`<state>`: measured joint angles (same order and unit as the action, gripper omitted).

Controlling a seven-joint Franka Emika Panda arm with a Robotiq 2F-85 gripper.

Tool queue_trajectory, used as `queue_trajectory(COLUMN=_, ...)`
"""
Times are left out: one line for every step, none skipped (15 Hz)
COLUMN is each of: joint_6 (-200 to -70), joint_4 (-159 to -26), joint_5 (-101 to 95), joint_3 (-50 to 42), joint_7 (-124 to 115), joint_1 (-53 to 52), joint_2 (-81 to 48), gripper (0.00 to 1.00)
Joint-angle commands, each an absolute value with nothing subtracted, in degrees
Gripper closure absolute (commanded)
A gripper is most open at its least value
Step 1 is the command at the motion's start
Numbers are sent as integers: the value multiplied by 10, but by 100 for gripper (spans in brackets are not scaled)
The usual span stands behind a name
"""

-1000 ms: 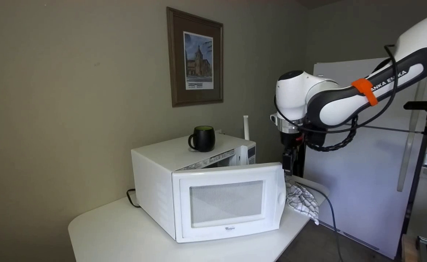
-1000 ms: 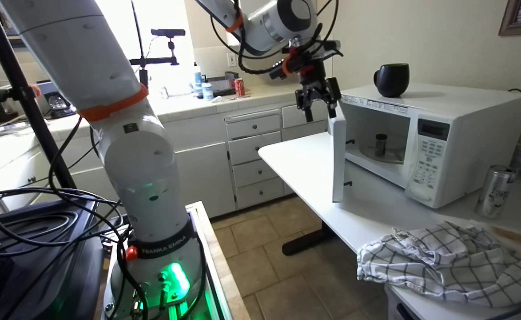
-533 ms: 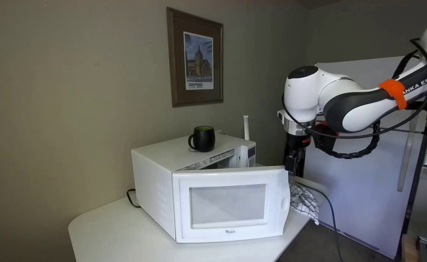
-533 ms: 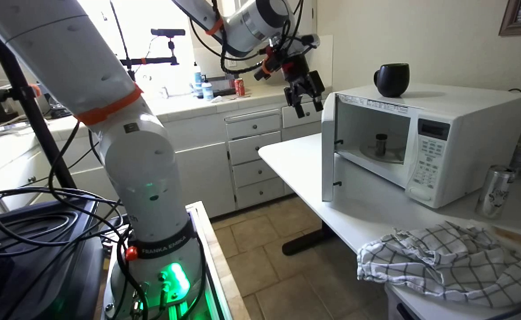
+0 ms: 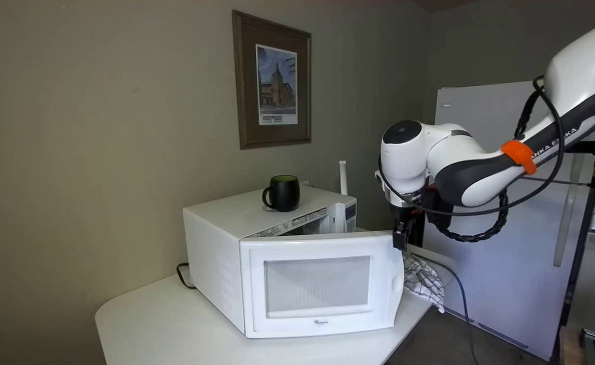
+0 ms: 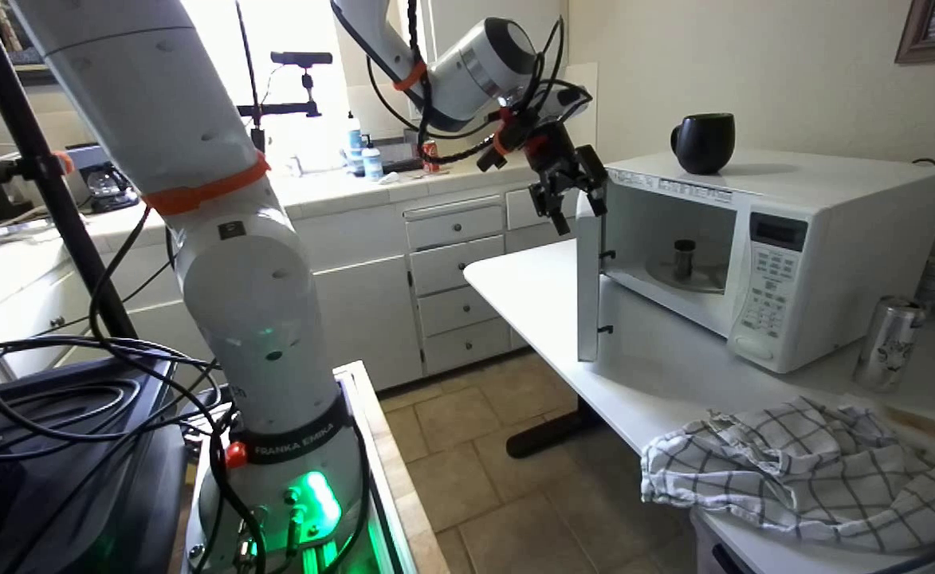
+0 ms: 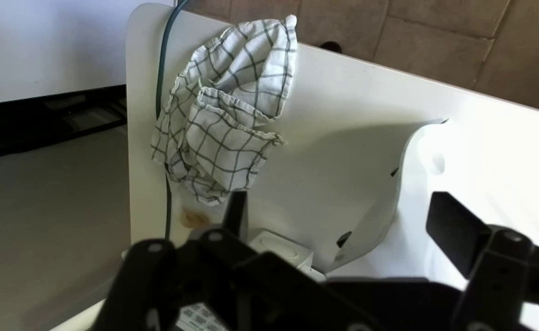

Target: Close the microwave door

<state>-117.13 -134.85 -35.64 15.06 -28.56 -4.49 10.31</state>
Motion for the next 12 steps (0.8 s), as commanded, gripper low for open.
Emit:
queue_trajectory(joint_6=-1138, joint_4=-1320, joint_5=-411, joint_3=135, joint_7=-307, joint_1=-40, joint_2=67, gripper=0)
queue_trajectory(joint_6=-1132, joint_4=-1315, joint_5=-425, joint_3=126, joint_7=-312, joint_1=-37, joint_2=62, gripper=0)
queue_trajectory(joint_6=-1129, joint_4=-1308, joint_5=-431, joint_3=116, joint_7=-313, joint_1=-34, joint_2=56, gripper=0)
queue_trajectory(joint_6=-1127, joint_4=-1299, joint_5=-434, joint_3=108, joint_7=-312, joint_1=-32, joint_2=48, gripper=0)
queue_trajectory(joint_6=-1131, joint_4=-1287, joint_5=-413, joint_3=96, joint_7=-282, joint_1=-32, joint_2=38, gripper=0)
queue_trajectory(joint_6=-1141, joint_4=-1313, joint_5=-418, joint_3=100, joint_7=-296, joint_1=-41, joint_2=62, gripper=0)
queue_trajectory(joint_6=-1141, joint_4=-1308, joint_5=-418, joint_3=93, joint_7=-291, joint_1=-40, joint_2=58, gripper=0)
queue_trajectory(joint_6=-1141, joint_4=-1307, joint_5=-418, joint_3=91, joint_7=-291, joint_1=-39, joint_2=57, gripper=0)
queue_trajectory(joint_6=-1141, joint_4=-1307, joint_5=-418, joint_3=92, joint_7=-291, joint_1=-41, joint_2=58, gripper=0)
queue_trajectory(joint_6=-1141, joint_4=-1307, joint_5=-418, joint_3=93, joint_7=-291, joint_1=-43, joint_2=58, gripper=0)
queue_trajectory(joint_6=-1141, joint_4=-1307, joint_5=-418, joint_3=93, joint_7=-291, joint_1=-44, joint_2=58, gripper=0)
queue_trajectory(joint_6=-1141, joint_4=-1307, joint_5=-418, joint_3=94, joint_7=-291, joint_1=-45, joint_2=58, gripper=0)
